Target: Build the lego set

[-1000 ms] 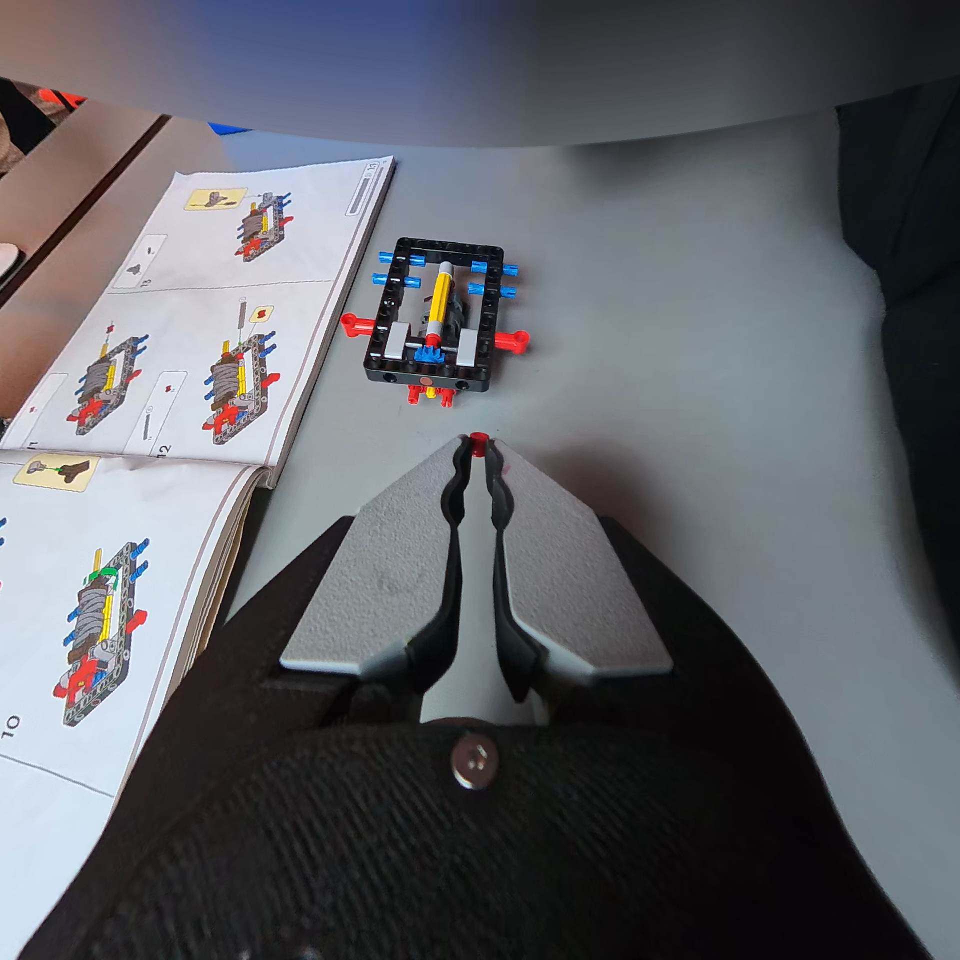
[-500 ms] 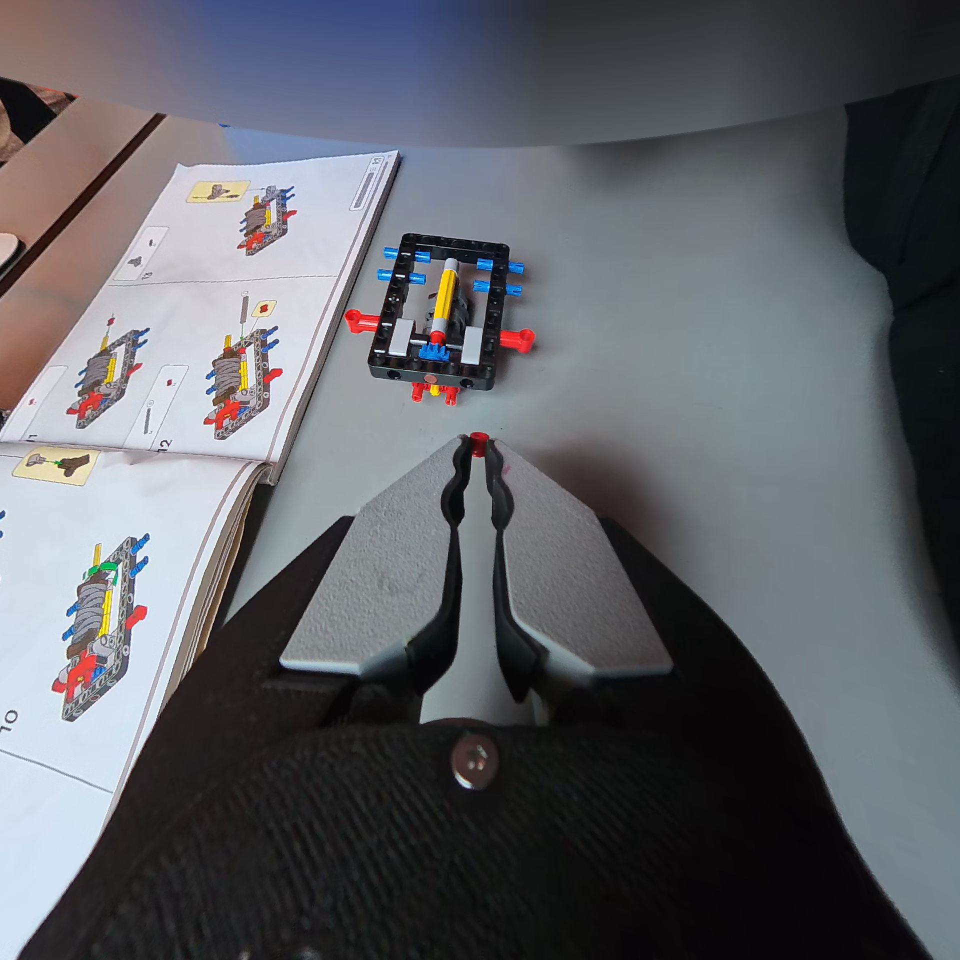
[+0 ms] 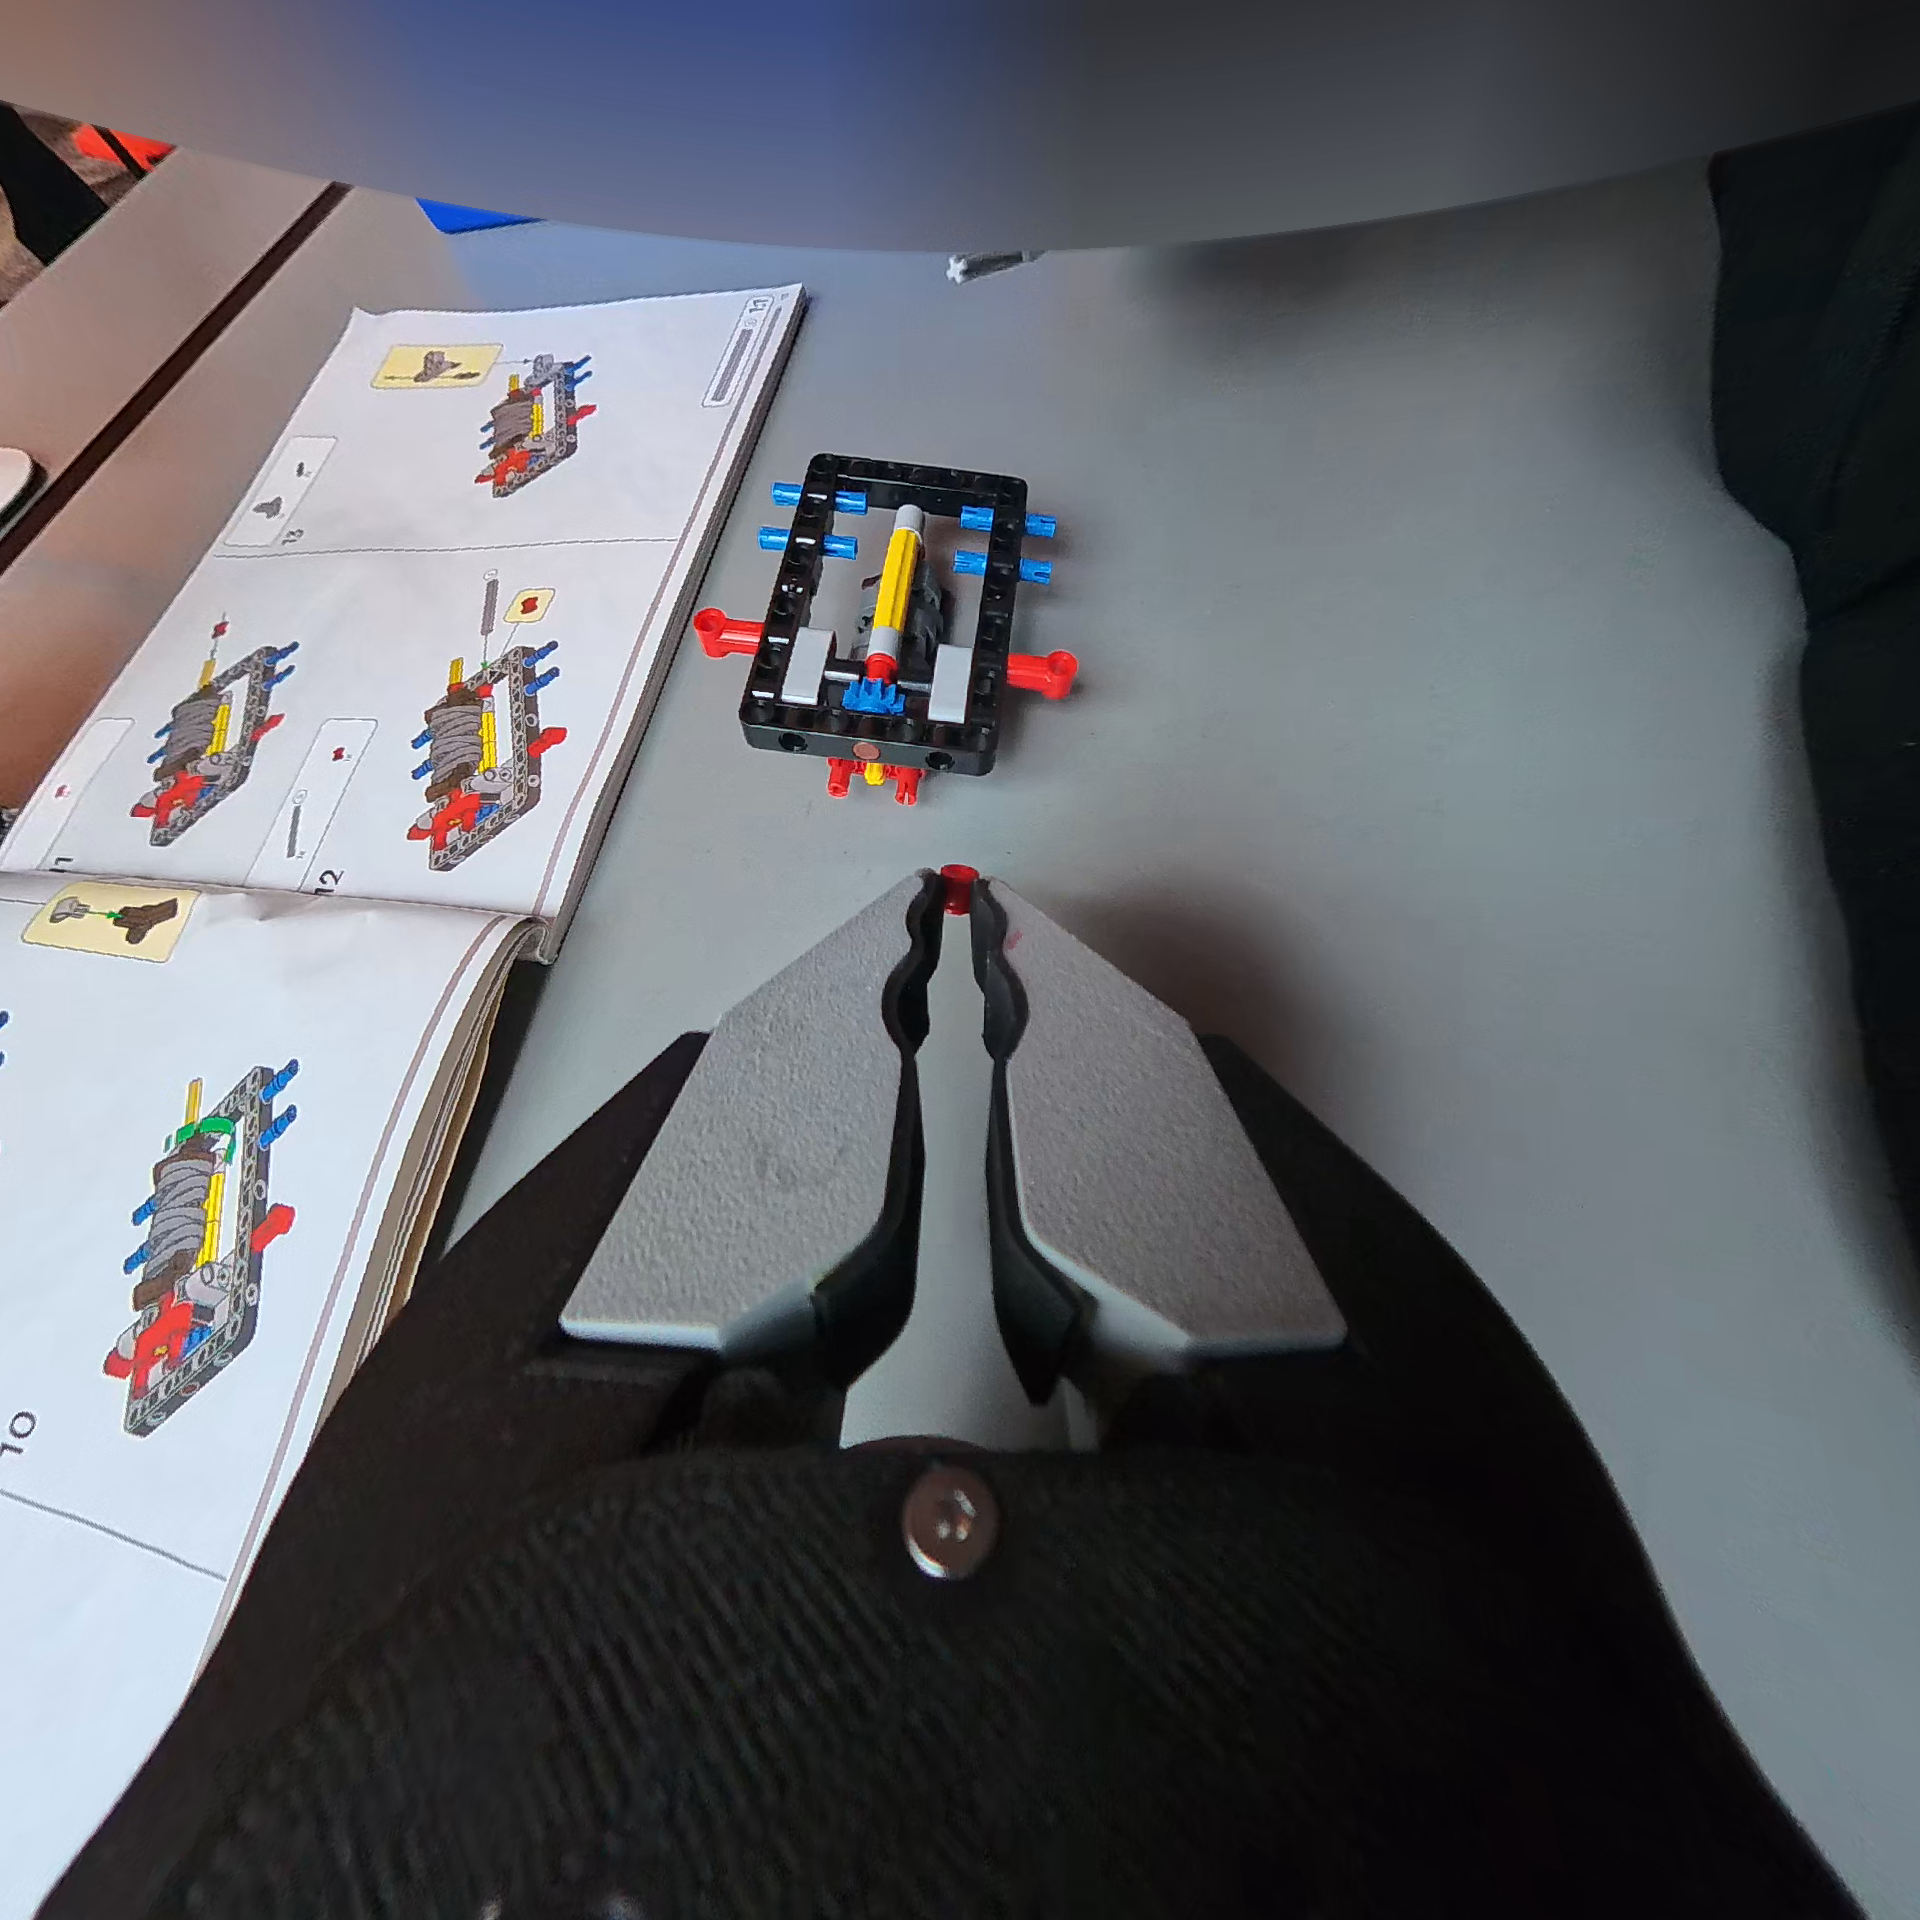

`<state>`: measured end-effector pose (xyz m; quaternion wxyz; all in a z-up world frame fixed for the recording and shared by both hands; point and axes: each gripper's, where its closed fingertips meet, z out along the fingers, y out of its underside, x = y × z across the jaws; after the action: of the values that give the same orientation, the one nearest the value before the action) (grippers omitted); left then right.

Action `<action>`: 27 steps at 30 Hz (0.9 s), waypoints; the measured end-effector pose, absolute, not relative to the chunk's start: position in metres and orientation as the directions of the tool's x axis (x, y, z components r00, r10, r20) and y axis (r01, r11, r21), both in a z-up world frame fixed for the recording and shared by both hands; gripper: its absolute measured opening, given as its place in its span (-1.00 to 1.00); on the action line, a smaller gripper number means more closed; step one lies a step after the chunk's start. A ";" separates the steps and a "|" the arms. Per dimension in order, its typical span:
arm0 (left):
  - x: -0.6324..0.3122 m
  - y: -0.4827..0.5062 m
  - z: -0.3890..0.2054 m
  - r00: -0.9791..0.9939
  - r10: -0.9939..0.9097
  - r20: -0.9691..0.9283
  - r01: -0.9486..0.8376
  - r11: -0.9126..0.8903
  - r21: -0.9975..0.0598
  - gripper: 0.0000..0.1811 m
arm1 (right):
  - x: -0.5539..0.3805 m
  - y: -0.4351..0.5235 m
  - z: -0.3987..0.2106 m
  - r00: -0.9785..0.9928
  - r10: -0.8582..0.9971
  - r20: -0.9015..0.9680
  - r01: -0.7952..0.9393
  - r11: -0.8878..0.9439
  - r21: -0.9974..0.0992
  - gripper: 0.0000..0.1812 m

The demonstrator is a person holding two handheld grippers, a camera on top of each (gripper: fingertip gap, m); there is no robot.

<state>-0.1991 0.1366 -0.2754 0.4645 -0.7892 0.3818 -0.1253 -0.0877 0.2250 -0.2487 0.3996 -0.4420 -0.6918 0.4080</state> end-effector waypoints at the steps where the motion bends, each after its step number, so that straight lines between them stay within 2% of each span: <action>1: -0.199 0.137 -0.275 0.678 -0.719 -0.157 -0.486 -0.277 -0.829 -0.98 | -0.088 0.225 -0.249 -0.291 0.937 0.192 0.286 0.277 -0.917 -1.00; 27: -0.200 0.138 -0.280 0.681 -0.717 -0.149 -0.495 -0.301 -0.815 -0.97 | -0.088 0.223 -0.251 -0.298 0.932 0.206 0.294 0.295 -0.909 -1.00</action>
<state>-0.1998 0.1383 -0.2796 0.4527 -0.7972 0.3801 -0.1223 -0.0881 0.2231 -0.2511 0.3988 -0.4384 -0.6990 0.4003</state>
